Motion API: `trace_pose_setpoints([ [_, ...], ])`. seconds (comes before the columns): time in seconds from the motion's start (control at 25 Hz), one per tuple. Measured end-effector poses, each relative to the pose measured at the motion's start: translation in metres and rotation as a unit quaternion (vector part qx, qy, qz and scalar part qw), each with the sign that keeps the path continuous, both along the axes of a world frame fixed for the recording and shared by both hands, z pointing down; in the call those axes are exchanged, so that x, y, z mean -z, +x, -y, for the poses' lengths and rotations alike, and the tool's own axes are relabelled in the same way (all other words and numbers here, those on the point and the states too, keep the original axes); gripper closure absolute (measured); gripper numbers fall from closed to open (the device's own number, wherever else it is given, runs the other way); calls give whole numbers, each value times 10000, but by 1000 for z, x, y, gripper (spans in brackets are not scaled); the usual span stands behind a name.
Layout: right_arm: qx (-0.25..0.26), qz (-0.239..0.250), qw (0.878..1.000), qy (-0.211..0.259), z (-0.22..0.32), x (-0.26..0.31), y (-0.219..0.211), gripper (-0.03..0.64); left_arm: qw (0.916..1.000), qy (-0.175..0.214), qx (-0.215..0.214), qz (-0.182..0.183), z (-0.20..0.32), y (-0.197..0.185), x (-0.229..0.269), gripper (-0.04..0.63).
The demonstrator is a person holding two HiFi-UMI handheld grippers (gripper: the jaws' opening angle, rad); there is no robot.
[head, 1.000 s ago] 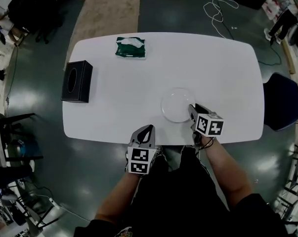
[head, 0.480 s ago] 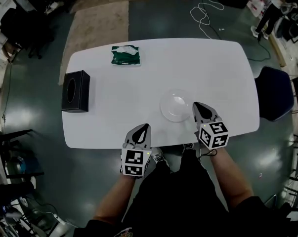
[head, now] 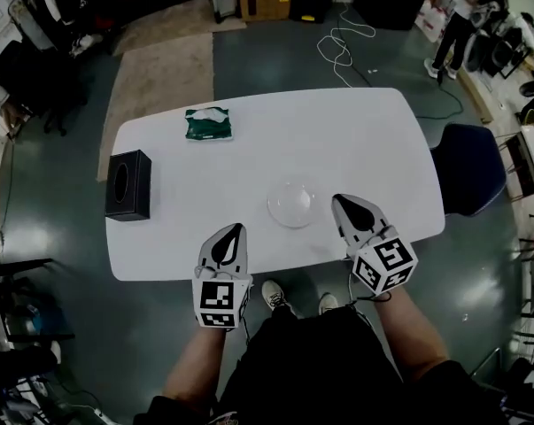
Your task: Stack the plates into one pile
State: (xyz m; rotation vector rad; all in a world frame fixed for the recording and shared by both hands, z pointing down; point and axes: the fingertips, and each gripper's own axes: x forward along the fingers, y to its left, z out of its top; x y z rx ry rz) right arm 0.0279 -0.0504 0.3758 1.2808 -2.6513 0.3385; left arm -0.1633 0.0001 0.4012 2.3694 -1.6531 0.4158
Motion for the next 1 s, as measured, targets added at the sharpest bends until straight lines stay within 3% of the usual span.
trace_pose_setpoints([
  [0.24, 461, 45, 9986, 238, -21, 20, 20, 598, 9990, 173, 409, 19, -24, 24, 21, 577],
  [0.48, 818, 239, 9962, 156, -49, 12, 50, 598, 9964, -31, 749, -394, -63, 70, 12, 577],
  [0.72, 1139, 243, 9931, 101, -78, 9, 79, 598, 9963, 72, 843, -130, -100, 119, 17, 577],
  [1.0, 1452, 298, 9889, 113, -100, 4, 85, 600, 9943, 249, 1034, -89, -127, 139, 17, 577],
])
